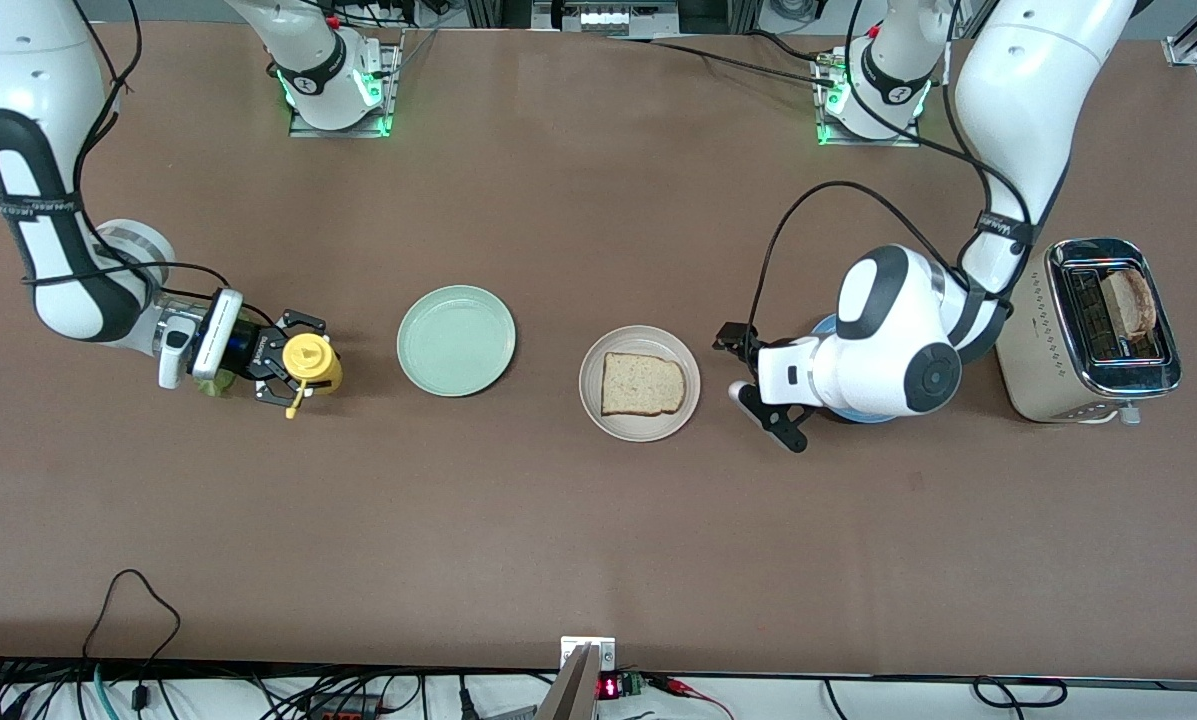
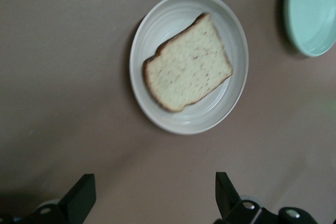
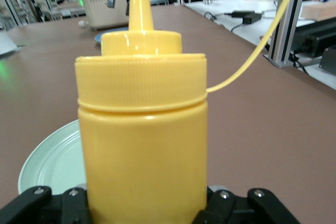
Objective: Make sandwich in beige plate with both arms
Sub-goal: 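Carry the yellow bottle over the bread while the left gripper withdraws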
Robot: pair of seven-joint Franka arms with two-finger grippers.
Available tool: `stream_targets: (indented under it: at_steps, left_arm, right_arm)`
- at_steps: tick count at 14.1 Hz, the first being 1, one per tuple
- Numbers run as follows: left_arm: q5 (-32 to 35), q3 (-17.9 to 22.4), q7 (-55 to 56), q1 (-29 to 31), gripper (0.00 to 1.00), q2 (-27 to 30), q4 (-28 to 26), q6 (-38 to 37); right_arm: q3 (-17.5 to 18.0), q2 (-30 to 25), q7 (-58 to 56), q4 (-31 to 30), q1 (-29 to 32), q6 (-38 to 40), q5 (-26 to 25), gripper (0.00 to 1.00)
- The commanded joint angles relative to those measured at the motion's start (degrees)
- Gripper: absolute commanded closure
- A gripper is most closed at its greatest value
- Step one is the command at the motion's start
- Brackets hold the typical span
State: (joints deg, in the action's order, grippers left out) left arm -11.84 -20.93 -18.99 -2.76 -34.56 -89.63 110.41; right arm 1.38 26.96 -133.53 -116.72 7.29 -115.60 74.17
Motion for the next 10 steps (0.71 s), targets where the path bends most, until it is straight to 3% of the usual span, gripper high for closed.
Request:
stream_targets:
  at_steps: [1,5,10]
  left_arm:
    - [9.35,0.45,7.54,-1.81,0.0,3.18,1.99,-6.32]
    - [19.21,0.54,13.62,-2.43,0.0,3.62,12.0,-20.9]
    - [19.58,1.68,14.07,0.63,0.0,3.88,23.87,-33.14]
  right_arm:
    - [-0.59,-4.8,7.73,-0.45,-4.73,-6.89,-2.97,0.68]
    - [-0.67,-7.62,21.17,0.52,-13.42,-19.63,-8.94,0.67]
    - [-0.67,-8.5,41.38,2.19,-22.4,-28.8,-24.48,0.67]
